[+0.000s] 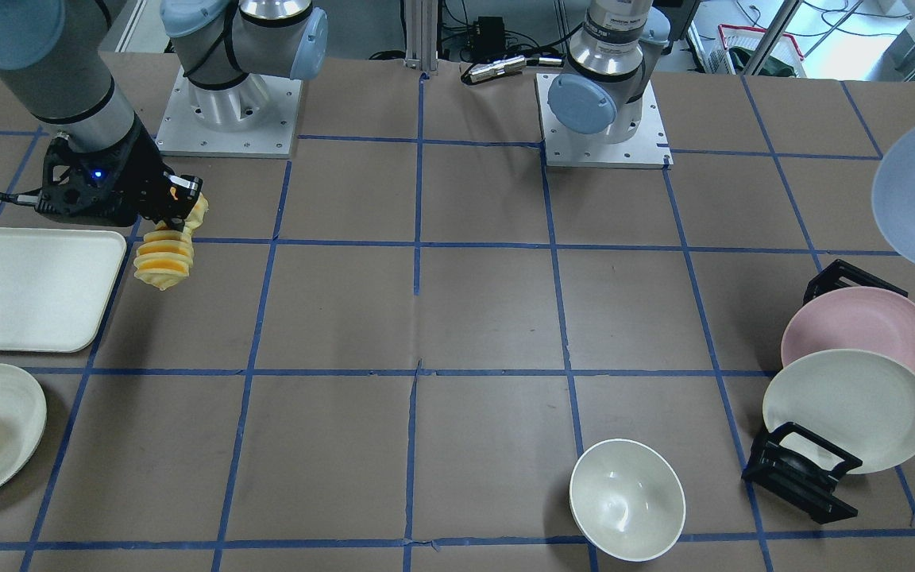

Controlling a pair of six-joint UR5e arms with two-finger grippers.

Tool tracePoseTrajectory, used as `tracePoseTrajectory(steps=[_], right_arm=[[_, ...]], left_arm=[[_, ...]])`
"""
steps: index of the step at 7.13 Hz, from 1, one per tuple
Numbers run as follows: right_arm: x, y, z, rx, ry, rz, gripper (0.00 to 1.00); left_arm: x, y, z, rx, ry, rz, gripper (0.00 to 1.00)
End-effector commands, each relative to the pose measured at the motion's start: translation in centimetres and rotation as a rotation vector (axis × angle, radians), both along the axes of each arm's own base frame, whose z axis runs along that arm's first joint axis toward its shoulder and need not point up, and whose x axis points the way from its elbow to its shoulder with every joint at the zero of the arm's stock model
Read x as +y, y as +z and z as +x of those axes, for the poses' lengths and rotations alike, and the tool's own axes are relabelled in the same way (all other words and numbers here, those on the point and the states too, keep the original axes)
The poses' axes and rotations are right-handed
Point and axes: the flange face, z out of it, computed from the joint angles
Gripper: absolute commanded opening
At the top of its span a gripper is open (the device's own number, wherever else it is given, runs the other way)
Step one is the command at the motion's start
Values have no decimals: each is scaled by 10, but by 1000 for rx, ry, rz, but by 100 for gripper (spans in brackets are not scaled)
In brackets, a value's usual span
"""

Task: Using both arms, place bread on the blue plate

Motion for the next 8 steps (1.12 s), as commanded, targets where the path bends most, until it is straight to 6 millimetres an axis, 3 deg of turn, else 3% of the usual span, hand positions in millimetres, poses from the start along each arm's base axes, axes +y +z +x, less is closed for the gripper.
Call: tracePoseTrajectory(steps=[1,2,4,5,6,8], right_arm=[[0,-1,0,0,0,2,0],[0,-2,0,0,0,4,0],[1,-1,1,-1,3,2,0],[1,-1,1,0,5,2,0],[3,-5,2,-1,5,11,0],[4,-9,2,-4,6,19,0]], left_arm=[[-48,5,-102,91,-253,-81,1],[-73,3,-164,118,-397,-79,1],[-102,-23,-295,218,-646,-30,0],[-112,-49,-361,311,-753,-48,0],[-118,-90,-402,341,-809,-88,0],[-108,-182,-455,408,-790,-211,0]])
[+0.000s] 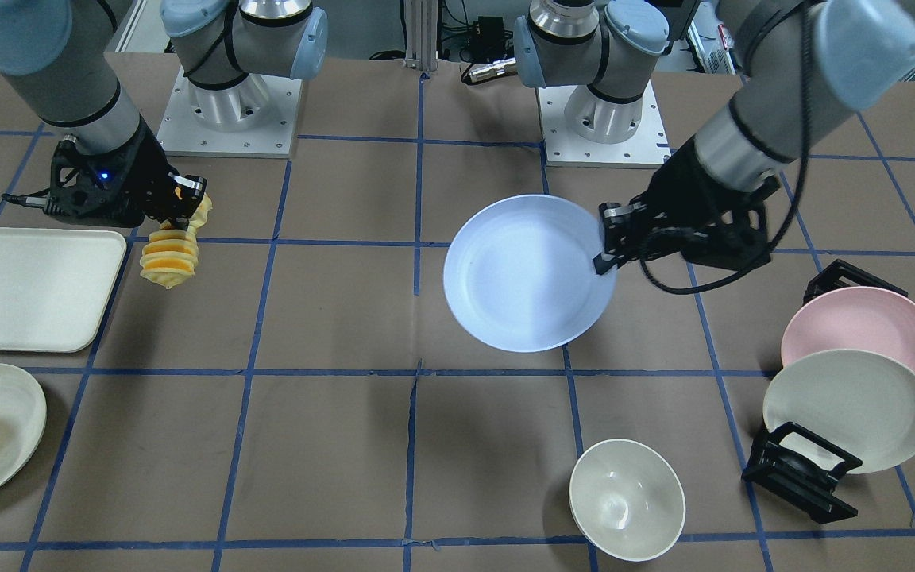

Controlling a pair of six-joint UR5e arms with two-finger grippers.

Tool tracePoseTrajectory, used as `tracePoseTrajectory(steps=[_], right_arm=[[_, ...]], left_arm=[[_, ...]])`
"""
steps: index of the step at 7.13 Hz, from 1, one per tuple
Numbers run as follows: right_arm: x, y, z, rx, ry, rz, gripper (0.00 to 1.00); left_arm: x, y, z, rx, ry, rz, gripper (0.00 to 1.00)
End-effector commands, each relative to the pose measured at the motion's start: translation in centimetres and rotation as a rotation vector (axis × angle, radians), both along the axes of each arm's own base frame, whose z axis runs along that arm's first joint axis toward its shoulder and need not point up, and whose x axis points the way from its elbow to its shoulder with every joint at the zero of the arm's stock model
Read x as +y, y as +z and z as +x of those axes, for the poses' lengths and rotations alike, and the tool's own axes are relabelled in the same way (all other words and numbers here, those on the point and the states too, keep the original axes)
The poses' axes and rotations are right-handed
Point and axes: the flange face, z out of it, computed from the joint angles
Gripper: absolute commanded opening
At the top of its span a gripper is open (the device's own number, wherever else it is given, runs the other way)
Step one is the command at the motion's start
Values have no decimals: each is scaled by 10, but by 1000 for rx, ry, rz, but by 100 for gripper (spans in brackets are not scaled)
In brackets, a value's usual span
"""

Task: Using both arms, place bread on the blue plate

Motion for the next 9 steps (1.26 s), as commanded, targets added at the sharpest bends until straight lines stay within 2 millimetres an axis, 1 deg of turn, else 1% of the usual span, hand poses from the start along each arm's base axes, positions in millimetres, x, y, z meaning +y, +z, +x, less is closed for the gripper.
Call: tracePoseTrajectory(steps=[1,2,3,4,5,6,7,8,9], right_arm=[[2,-2,0,-2,1,4,0],[2,-3,0,-2,1,5,0],[1,-2,5,-17,4,-6,0],[0,0,8,-34,5,-10,0],[10,13,7,-11,6,-33,0],[10,13,7,-13,4,-35,0],[8,11,9,-29,5,-40,0],[4,6,11,-31,11,-31,0],[-7,1,21,-37,33,-68,0]], left_arm=[[14,-89,-45,96,-19,-68,0],[11,-109,-50,148,-20,-36,0],[9,-126,-54,204,-19,3,0],[6,-145,-54,206,-28,35,0],[2,-159,-54,207,-39,54,0],[-5,-174,-54,204,-52,62,0],[-15,-187,-53,196,-56,0,0],[-16,-209,-55,199,-55,25,0],[-19,-217,-64,199,-73,2,0]])
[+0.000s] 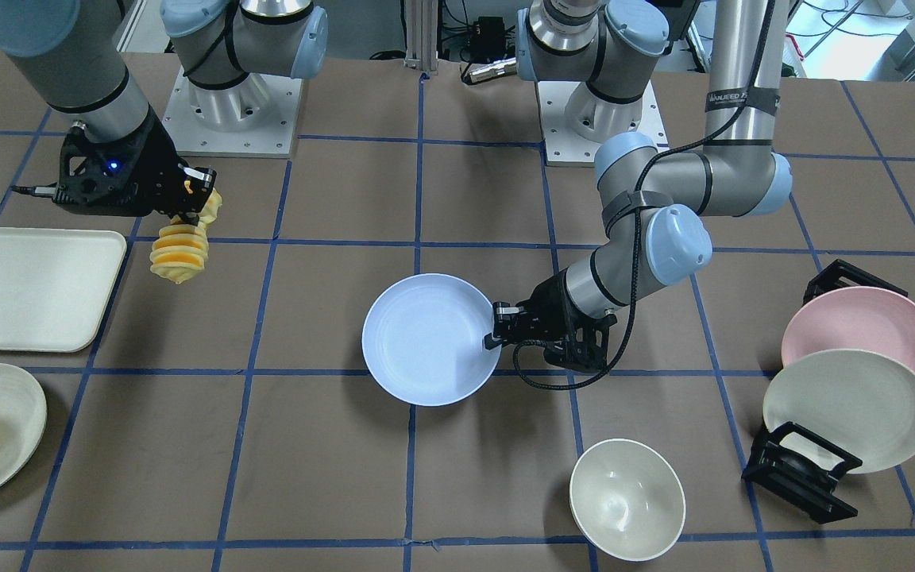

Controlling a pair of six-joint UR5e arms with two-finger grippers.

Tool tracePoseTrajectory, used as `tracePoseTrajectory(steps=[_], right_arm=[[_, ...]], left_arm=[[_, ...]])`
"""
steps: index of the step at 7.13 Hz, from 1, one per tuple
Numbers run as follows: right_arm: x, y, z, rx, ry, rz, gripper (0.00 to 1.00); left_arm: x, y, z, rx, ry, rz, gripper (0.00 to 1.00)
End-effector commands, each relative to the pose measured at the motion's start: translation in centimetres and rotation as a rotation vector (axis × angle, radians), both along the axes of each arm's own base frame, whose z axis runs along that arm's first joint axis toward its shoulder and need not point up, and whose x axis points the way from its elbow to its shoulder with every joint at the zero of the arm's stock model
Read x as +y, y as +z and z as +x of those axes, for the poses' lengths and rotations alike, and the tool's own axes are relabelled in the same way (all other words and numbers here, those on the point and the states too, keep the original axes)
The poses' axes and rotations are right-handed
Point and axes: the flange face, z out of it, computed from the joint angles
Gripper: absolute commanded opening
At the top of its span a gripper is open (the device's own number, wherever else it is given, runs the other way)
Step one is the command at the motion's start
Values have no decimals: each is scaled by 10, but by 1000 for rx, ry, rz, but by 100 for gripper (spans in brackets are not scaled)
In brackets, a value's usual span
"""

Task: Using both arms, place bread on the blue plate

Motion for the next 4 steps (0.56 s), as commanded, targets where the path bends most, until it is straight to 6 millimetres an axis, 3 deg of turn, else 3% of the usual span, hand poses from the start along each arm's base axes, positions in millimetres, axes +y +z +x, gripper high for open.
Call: tracePoseTrajectory(steps=[1,2,3,4], right_arm=[[-21,-18,21,-26,3,-30,0],[-31,-28,38,-25,-6,-57,0],[-34,-39,59,-25,15,-54,0],[-40,-44,83,-29,22,-83,0]], left_arm=[[-5,-25,-22,-8,-32,-54,0],[-6,-33,-25,-7,-35,-46,0],[-8,-35,-26,-8,-39,-61,8],[-11,-37,-25,-8,-37,-84,63]])
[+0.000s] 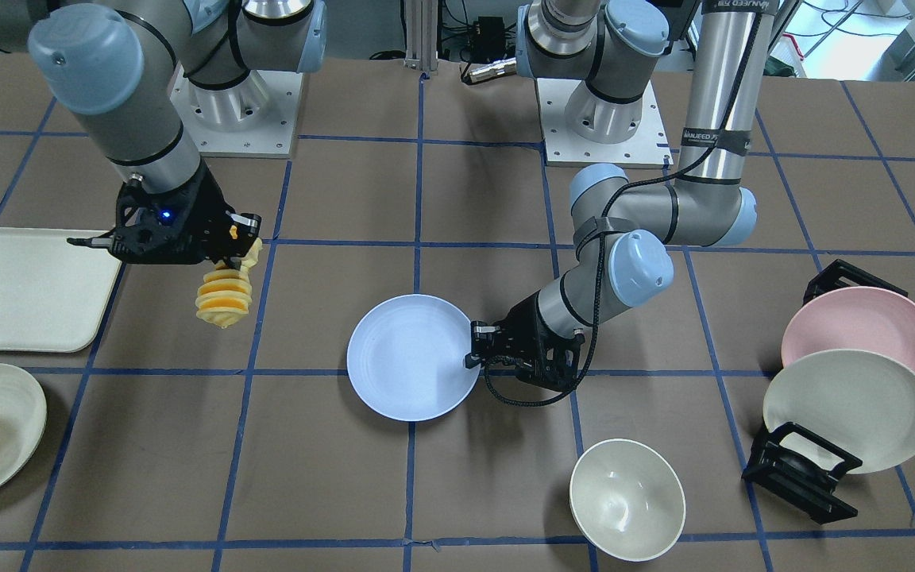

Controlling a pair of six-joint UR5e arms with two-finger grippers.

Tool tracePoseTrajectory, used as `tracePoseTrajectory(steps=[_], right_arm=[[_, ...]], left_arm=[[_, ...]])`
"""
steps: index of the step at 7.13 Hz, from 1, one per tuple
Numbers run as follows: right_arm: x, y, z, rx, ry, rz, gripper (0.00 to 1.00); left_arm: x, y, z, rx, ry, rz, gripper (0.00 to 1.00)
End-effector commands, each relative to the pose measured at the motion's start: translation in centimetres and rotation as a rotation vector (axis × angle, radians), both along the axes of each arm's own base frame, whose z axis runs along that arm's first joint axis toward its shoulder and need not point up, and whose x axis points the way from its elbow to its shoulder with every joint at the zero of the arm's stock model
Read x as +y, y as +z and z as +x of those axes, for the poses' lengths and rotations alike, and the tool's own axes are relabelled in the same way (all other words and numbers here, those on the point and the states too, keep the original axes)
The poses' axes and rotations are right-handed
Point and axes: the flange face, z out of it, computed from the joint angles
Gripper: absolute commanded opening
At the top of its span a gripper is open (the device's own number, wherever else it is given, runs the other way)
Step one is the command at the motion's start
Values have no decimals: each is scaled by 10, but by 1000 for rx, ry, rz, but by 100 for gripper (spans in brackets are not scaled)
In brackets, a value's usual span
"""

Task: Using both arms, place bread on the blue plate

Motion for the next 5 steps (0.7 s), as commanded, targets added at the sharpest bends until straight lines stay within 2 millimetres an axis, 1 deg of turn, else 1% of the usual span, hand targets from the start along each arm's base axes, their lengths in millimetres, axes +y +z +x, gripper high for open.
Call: tracePoseTrajectory(steps=[1,2,3,4,5], right_arm=[[-16,-18,51,-1,0,-21,0],[-24,-19,78,1,-9,-23,0],[-32,-27,102,0,-64,-7,0],[-36,-41,126,1,-73,14,0],[-42,-55,146,-2,-101,7,0]], left_arm=[[-5,-2,-1,7,-13,-50,92],[-8,9,-1,6,-6,-91,93],[-15,30,2,2,1,-144,98],[-23,52,7,0,7,-185,100],[-27,77,15,-2,20,-228,100]])
